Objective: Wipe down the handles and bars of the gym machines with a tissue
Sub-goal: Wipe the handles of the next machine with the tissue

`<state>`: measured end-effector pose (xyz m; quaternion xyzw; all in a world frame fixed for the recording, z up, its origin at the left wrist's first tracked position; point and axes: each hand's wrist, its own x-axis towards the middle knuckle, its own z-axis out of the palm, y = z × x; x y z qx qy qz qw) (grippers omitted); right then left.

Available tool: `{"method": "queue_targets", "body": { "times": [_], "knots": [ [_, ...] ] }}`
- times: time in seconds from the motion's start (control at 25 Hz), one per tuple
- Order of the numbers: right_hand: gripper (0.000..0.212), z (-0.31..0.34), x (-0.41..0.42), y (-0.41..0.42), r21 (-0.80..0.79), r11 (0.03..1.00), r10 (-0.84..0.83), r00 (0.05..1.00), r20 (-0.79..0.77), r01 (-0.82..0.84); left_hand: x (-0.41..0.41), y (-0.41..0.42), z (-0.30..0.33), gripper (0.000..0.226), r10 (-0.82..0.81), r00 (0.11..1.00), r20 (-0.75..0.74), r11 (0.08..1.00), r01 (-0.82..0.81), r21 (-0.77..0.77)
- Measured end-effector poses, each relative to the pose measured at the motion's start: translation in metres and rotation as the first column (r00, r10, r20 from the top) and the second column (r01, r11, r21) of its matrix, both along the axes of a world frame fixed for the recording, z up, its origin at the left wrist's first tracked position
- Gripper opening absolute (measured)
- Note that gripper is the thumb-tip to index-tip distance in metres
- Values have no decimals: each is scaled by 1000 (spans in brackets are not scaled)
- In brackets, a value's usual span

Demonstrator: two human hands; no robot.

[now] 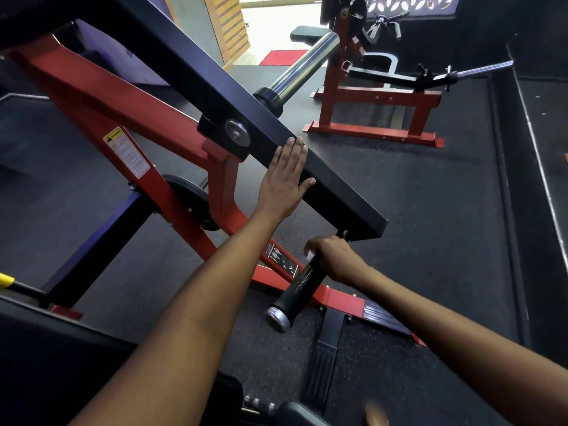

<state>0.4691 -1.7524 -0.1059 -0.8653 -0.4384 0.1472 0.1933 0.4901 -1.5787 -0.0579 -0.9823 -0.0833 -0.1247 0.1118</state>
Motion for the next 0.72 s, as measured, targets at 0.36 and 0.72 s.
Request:
{"method": "queue_targets", "body": {
  "times": [0.36, 0.72],
  "knots": [
    [48, 23, -71, -28, 309, 841, 477, 878, -33, -445, -1, -5, -2, 72, 10, 1000, 8, 998, -9, -54],
    [39, -17, -58, -30, 434, 900, -50, 998, 26, 34, 1, -14, -1, 71, 58, 998, 9, 996, -57, -75]
  ]
}}
